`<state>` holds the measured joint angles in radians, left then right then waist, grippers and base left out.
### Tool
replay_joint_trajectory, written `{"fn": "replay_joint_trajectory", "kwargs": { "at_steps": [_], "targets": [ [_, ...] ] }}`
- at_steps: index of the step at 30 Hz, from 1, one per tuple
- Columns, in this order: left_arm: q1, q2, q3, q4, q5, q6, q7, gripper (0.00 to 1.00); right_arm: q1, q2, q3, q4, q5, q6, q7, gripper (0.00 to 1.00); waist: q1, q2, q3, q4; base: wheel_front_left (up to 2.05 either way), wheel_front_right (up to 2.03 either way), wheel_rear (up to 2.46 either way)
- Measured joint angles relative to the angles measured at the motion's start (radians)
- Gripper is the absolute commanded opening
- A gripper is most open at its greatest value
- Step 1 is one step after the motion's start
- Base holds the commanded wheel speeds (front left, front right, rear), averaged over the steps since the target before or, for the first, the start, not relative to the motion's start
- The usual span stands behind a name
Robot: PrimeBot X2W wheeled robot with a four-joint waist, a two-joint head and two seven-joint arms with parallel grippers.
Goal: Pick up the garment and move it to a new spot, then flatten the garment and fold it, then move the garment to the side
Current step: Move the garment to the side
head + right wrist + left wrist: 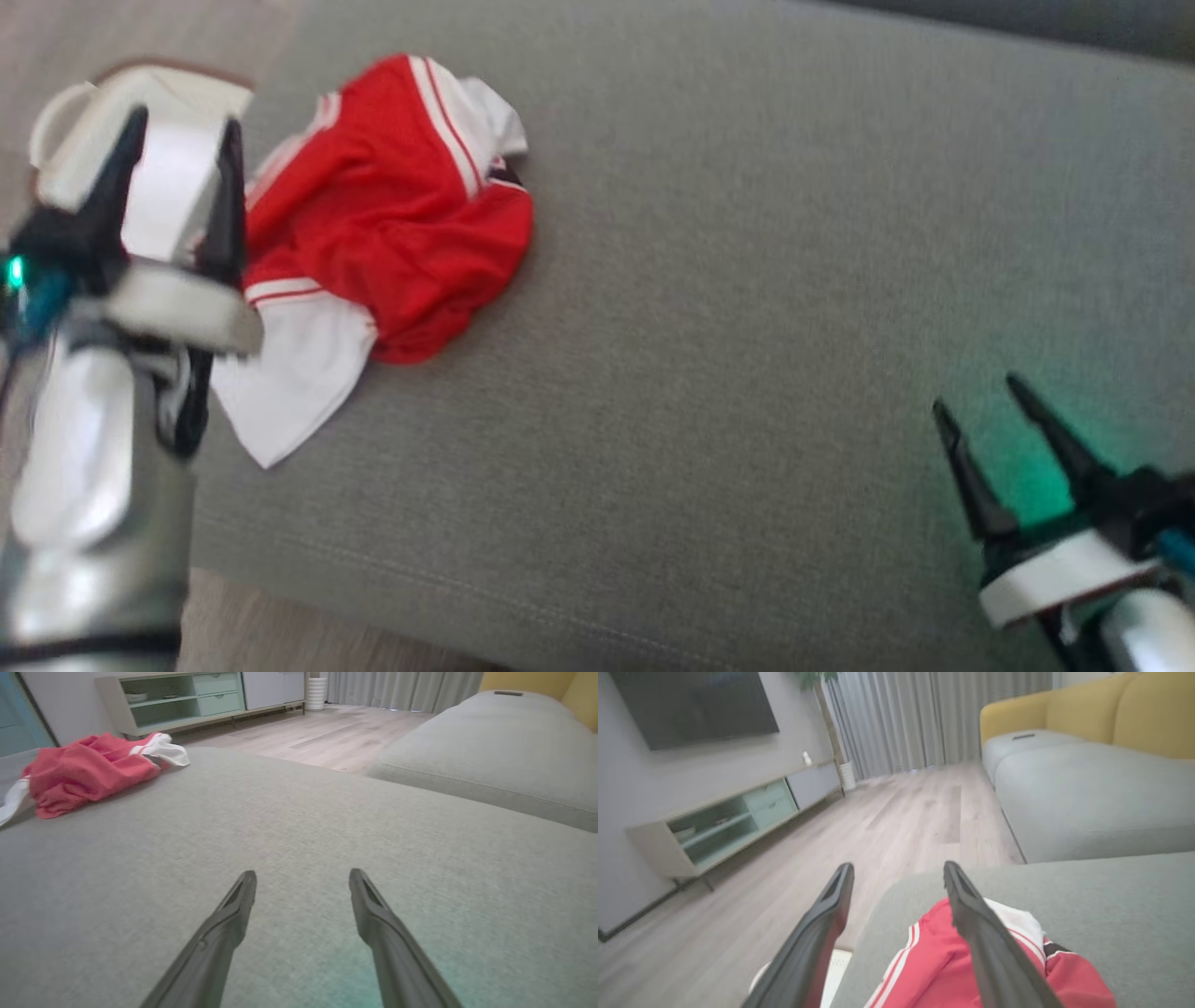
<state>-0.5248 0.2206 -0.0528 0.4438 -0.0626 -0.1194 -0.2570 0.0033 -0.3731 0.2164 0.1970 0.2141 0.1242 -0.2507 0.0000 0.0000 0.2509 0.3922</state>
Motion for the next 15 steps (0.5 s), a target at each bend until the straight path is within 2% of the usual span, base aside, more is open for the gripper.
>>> {"fn": "replay_joint_trajectory", "kwargs": {
  "at_steps": [3, 6, 7, 8, 14, 15],
  "targets": [
    [-0.120, -0.002, -0.020, 0.208, -0.041, -0.005, 0.014, 1.00, -0.032, -0.029, -0.007, -0.015, 0.000, 0.000, 0.000, 1.00, 0.0000, 0.0000, 0.057, -0.018, 0.00, 0.00, 0.00],
    [-0.205, -0.009, -0.037, 0.386, -0.097, -0.006, 0.071, 1.00, -0.042, -0.047, -0.016, -0.030, 0.000, 0.000, 0.000, 1.00, 0.0000, 0.0000, 0.110, -0.037, 0.00, 0.00, 0.00],
    [-0.205, -0.009, -0.037, 0.386, -0.097, -0.006, 0.071, 1.00, -0.042, -0.047, -0.016, -0.030, 0.000, 0.000, 0.000, 1.00, 0.0000, 0.0000, 0.110, -0.037, 0.00, 0.00, 0.00],
    [-0.250, -0.015, -0.068, 0.482, -0.142, -0.006, 0.111, 1.00, -0.042, -0.058, -0.027, -0.039, -0.001, 0.000, 0.000, 1.00, 0.0000, 0.0000, 0.143, -0.048, 0.00, 0.00, 0.00],
    [-0.318, -0.022, -0.146, 0.631, -0.243, -0.012, 0.175, 1.00, -0.059, -0.077, -0.039, -0.083, -0.004, 0.000, -0.002, 1.00, 0.0000, 0.0000, 0.213, -0.074, 0.00, 0.00, 0.00],
    [-0.323, -0.020, -0.182, 0.638, -0.257, -0.011, 0.179, 0.51, -0.062, -0.079, -0.039, -0.090, -0.004, 0.000, -0.006, 1.00, 0.0000, 0.0000, 0.222, -0.081, 0.00, 0.00, 0.00]
  ]
}}
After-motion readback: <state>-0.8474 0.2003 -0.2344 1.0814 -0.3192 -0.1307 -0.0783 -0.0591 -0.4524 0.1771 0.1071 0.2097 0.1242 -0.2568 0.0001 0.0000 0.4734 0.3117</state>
